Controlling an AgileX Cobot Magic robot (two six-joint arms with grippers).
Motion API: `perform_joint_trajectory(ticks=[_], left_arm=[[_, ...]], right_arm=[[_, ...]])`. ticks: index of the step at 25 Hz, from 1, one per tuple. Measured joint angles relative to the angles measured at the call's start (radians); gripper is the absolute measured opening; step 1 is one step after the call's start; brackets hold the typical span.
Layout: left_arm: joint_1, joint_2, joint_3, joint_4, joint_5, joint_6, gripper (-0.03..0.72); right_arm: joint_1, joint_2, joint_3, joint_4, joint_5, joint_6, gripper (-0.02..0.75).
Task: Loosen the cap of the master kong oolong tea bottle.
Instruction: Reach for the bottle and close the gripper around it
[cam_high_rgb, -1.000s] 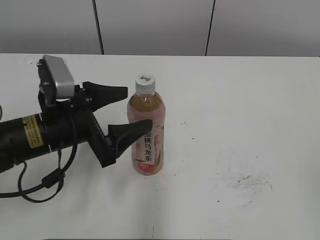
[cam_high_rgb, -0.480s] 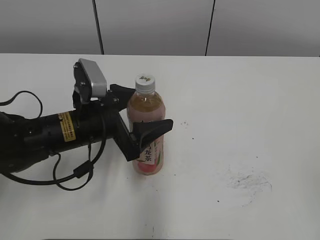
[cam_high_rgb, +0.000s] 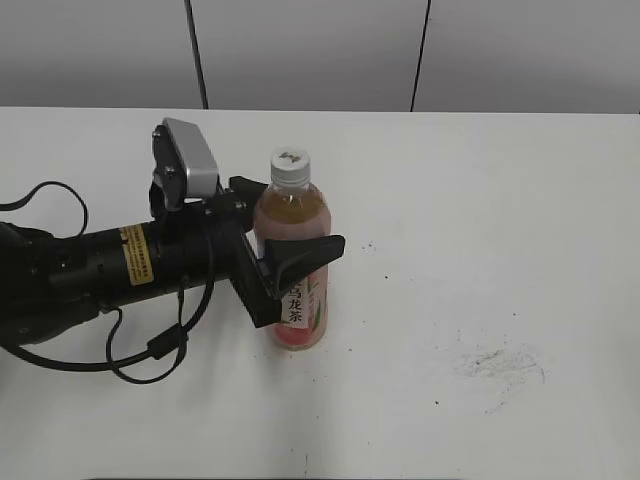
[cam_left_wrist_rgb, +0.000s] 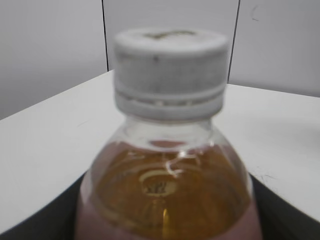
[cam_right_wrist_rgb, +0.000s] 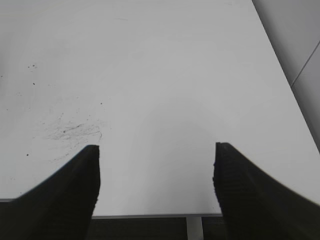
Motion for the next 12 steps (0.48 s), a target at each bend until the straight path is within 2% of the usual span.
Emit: perform_joint_trajectory(ticks=[12], left_arm=[[0.000, 0.000, -0.001, 0.006, 0.000, 0.000, 0.447]], right_arm=[[0.000, 0.000, 0.000, 0.000, 0.000, 0.000, 0.534]])
